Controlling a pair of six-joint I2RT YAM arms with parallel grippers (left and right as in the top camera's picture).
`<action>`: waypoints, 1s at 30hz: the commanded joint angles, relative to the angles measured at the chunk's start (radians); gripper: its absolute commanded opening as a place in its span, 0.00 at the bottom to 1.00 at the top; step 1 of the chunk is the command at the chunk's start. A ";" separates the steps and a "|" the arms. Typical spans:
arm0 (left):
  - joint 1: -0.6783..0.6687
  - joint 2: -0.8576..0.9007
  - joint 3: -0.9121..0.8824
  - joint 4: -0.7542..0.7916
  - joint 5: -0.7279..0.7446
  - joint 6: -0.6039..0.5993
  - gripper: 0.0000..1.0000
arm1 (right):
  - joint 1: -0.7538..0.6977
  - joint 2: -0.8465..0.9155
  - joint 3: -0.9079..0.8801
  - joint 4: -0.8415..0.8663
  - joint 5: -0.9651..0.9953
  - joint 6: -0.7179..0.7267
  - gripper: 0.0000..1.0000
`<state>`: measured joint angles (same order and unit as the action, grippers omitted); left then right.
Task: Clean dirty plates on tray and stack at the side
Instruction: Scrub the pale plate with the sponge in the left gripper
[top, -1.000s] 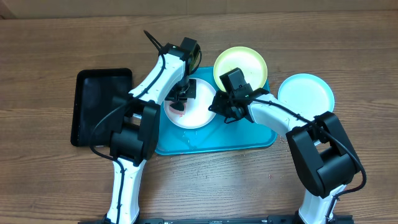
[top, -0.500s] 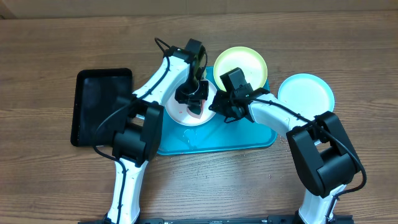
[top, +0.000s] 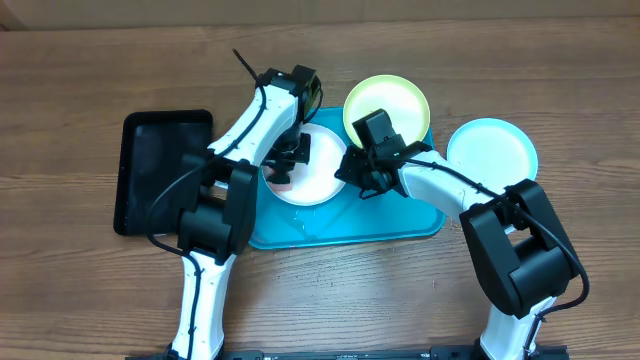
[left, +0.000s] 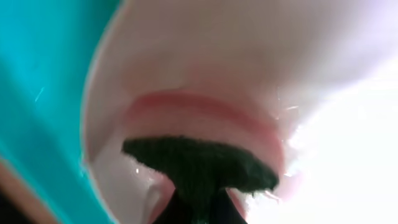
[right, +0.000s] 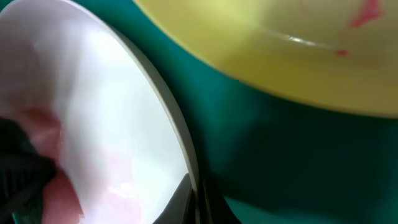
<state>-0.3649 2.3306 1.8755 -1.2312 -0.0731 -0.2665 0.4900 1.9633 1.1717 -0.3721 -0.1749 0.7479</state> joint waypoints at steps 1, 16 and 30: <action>-0.004 0.044 -0.008 0.108 0.280 0.289 0.04 | -0.003 0.023 0.010 0.000 -0.006 0.004 0.04; 0.013 0.044 -0.008 0.248 -0.156 -0.078 0.04 | -0.003 0.023 0.010 -0.004 -0.005 0.003 0.04; 0.016 0.044 -0.008 -0.083 0.309 0.272 0.04 | -0.003 0.023 0.010 -0.004 -0.010 0.003 0.04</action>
<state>-0.3447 2.3371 1.8904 -1.3060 -0.0410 -0.2260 0.5018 1.9675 1.1725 -0.3748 -0.2035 0.7319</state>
